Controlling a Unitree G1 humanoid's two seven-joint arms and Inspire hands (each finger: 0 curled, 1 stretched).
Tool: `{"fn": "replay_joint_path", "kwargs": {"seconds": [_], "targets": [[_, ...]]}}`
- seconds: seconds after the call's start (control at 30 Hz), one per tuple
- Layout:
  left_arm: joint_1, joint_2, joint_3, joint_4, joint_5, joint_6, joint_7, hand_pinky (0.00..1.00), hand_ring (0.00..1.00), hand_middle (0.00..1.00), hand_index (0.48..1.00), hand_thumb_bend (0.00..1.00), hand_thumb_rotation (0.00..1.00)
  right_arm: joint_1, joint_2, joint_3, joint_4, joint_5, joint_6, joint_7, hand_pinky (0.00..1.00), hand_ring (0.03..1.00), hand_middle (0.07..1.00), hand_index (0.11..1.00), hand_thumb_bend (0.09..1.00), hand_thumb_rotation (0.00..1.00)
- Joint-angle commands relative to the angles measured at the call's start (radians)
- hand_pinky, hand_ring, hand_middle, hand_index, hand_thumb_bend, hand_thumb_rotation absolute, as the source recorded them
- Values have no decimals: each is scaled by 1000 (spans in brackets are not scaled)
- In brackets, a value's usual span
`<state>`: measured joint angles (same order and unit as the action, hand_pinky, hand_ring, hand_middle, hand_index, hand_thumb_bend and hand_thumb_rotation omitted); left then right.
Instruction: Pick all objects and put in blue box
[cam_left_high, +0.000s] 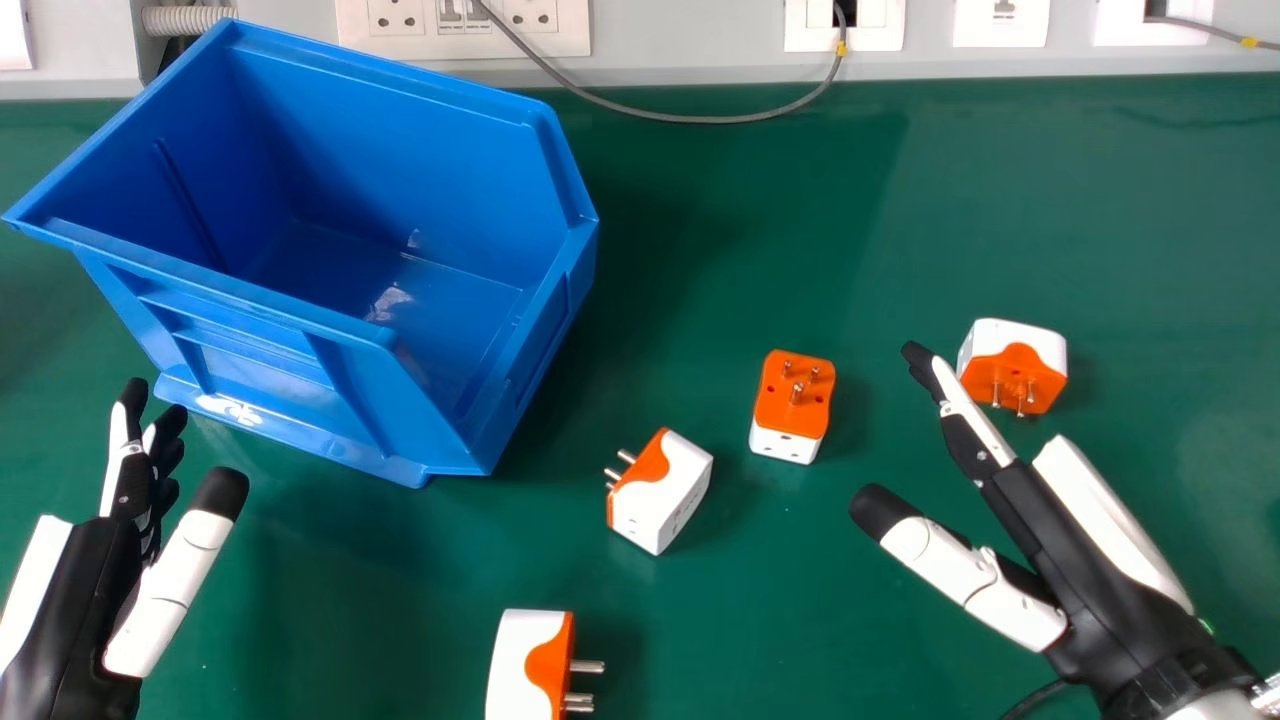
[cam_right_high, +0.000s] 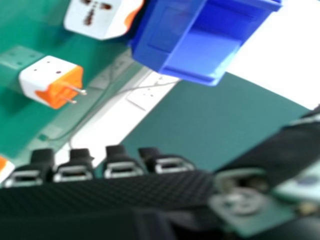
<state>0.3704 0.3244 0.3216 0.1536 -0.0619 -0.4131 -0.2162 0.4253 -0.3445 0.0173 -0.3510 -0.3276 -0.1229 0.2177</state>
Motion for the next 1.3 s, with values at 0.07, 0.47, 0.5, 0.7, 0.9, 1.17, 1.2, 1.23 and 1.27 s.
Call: {"fn": "replay_joint_path", "kwargs": {"seconds": [0.07,0.47,0.5,0.7,0.9,1.17,1.2,1.23,1.27], "targets": [[10,1,4,-42,-4,17,7,1000,1000,1000,1000,893,877,-12,-9,-11,-5,4,-17,-10,977,1000,1000,1000,457,980],[28,6,13,-74,-7,63,7,1000,1000,1000,1000,876,868,-10,-8,-11,-11,4,-15,-12,978,1000,1000,1000,459,984],[29,6,11,-78,-5,67,7,1000,1000,1000,1000,876,867,-9,-8,-11,-11,3,-15,-13,978,1000,1000,1000,459,984],[30,11,14,-80,-2,78,6,1000,1000,1000,1000,878,863,-11,-6,-11,-7,4,-16,-17,976,1000,1000,1000,460,985],[28,7,13,-80,-11,74,1,1000,1000,1000,1000,878,860,-5,-5,-12,-11,0,-27,-26,975,1000,1000,1000,460,984],[25,5,10,-81,-1,78,8,1000,1000,1000,1000,864,856,-1,-12,-22,-11,-21,-58,-54,972,1000,1000,1000,464,984],[25,4,8,-83,2,79,10,1000,1000,1000,1000,863,856,-4,-12,-24,-8,-26,-62,-60,971,1000,1000,1000,463,984],[25,4,8,-84,3,80,11,1000,1000,1000,1000,862,856,-9,-12,-26,-4,-31,-67,-66,971,1000,1000,1000,462,983],[24,4,7,-84,4,82,12,1000,1000,1000,1000,861,855,-15,-12,-28,2,-35,-72,-72,972,1000,1000,1000,461,982]]}}
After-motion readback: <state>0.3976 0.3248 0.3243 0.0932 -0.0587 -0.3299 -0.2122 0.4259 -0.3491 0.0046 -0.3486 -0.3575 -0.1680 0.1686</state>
